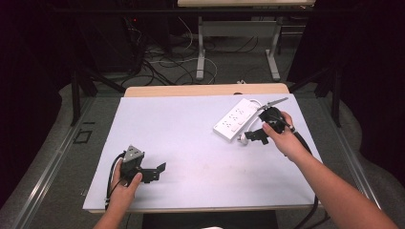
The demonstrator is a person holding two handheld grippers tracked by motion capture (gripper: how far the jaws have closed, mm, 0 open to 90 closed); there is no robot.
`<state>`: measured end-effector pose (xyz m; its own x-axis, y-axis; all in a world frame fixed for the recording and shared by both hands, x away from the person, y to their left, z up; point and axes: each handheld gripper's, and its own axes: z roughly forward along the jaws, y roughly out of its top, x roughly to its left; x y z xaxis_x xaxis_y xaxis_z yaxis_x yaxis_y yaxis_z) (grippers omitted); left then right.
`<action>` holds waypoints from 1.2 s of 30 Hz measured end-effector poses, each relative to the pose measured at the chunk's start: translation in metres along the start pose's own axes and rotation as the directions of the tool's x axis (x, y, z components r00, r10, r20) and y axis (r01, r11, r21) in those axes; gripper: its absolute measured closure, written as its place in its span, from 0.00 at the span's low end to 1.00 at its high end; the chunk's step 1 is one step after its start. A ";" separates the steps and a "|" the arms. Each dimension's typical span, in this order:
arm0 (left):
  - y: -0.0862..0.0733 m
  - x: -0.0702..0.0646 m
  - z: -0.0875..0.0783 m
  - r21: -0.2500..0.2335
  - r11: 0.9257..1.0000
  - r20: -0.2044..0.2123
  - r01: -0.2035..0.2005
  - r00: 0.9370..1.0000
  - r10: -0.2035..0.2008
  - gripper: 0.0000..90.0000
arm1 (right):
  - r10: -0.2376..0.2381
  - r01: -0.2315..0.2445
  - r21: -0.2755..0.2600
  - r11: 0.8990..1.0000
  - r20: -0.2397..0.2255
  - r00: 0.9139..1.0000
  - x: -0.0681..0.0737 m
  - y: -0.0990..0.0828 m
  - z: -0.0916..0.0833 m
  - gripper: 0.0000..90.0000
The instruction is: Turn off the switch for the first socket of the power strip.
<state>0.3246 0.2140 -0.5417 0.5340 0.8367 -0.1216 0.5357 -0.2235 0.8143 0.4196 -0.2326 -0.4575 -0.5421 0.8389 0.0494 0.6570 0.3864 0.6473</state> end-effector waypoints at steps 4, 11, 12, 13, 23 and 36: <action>0.001 0.001 -0.001 0.021 1.000 0.013 -0.005 1.000 0.004 0.01 | -0.033 0.033 -0.016 0.999 0.001 0.999 0.003 -0.009 -0.004 0.00; 0.000 0.000 0.000 0.006 1.000 -0.005 -0.008 1.000 0.008 0.01 | -0.043 0.042 -0.034 0.999 -0.021 0.999 0.009 -0.027 -0.012 0.00; 0.000 0.000 0.000 0.006 1.000 -0.005 -0.008 1.000 0.008 0.01 | -0.053 0.053 -0.043 0.998 -0.016 0.998 0.010 -0.030 -0.012 0.00; 0.000 0.000 0.000 0.007 1.000 -0.005 -0.008 1.000 0.008 0.01 | -0.049 0.048 -0.047 0.998 -0.018 0.999 0.011 -0.032 -0.013 0.00; 0.000 0.000 0.000 0.015 1.000 -0.001 -0.008 1.000 0.008 0.01 | -0.040 0.037 -0.079 0.996 -0.031 0.999 0.018 -0.064 -0.017 0.00; 0.000 -0.001 0.001 0.013 1.000 -0.005 -0.009 1.000 0.009 0.01 | -0.041 0.037 -0.114 0.993 -0.034 0.999 0.021 -0.110 -0.013 0.00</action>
<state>0.3250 0.2124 -0.5424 0.5356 0.8370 -0.1120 0.5395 -0.2371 0.8079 0.3296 -0.2624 -0.5177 -0.5862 0.8087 0.0489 0.5724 0.3708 0.7313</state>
